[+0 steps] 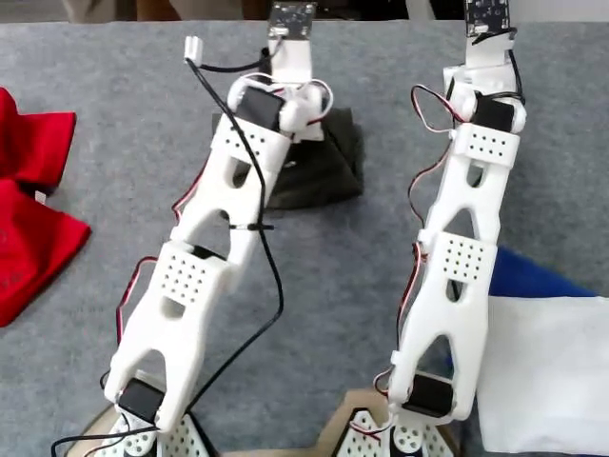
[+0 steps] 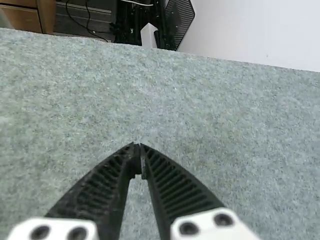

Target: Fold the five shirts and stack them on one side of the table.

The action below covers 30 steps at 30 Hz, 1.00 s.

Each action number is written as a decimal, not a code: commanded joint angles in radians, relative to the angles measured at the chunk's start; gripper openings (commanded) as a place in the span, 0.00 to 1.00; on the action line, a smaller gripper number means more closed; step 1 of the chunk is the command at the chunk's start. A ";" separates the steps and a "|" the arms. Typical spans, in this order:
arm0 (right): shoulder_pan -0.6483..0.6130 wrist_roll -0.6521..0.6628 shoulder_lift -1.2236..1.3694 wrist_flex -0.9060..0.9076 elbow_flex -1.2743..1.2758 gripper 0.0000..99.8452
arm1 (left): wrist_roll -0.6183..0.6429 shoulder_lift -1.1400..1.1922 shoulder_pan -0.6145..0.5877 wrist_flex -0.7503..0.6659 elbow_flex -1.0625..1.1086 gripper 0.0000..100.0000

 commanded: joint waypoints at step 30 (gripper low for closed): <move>0.013 0.006 -0.005 -0.020 -0.010 0.01 | 0.031 -0.107 0.066 0.092 -0.110 0.02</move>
